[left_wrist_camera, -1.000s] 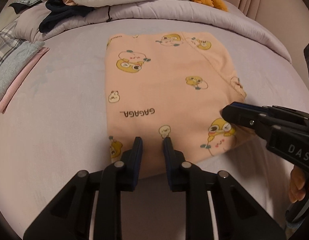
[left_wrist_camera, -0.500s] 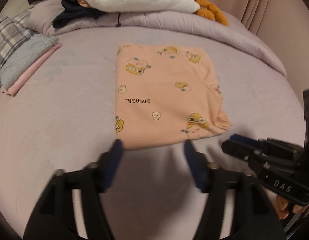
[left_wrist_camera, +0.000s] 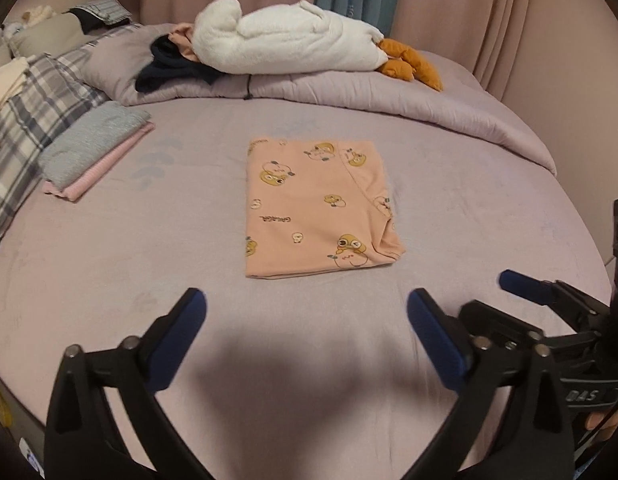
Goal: Fold small clothes
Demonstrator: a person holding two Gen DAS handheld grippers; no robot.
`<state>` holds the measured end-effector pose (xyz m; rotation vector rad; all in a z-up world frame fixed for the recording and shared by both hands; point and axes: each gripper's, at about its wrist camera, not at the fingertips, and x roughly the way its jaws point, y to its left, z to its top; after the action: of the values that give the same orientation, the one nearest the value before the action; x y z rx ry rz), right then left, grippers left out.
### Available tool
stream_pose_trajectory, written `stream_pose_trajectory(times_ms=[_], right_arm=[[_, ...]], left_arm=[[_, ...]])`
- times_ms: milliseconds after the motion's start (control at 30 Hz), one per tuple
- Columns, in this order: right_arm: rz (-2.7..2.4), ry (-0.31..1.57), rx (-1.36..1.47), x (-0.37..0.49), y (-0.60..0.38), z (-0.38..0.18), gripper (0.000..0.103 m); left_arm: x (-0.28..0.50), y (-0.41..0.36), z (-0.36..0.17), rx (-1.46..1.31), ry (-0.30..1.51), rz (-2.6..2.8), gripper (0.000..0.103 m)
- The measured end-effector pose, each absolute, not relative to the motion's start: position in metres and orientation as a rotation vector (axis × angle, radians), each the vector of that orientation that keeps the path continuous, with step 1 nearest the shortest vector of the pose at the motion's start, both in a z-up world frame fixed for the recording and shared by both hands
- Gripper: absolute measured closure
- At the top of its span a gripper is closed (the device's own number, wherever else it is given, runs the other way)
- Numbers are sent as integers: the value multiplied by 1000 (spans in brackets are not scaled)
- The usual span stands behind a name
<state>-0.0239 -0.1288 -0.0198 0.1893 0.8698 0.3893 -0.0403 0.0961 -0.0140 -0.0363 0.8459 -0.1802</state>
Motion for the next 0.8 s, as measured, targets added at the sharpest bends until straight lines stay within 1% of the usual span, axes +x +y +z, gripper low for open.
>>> stream_pose_trajectory(times_ms=[100, 267, 433, 800], right_arm=[[390, 838, 181, -33, -130, -10, 1], [349, 805, 167, -45, -134, 0, 1], [312, 811, 165, -52, -137, 8, 1], [315, 790, 111, -64, -127, 23, 1]], left_arm=[[-49, 98, -6, -32, 836, -161, 0], [-58, 99, 2, -16, 843, -122, 0], [-68, 93, 6, 35, 858, -119, 0], [-76, 97, 9, 22, 897, -109, 0]])
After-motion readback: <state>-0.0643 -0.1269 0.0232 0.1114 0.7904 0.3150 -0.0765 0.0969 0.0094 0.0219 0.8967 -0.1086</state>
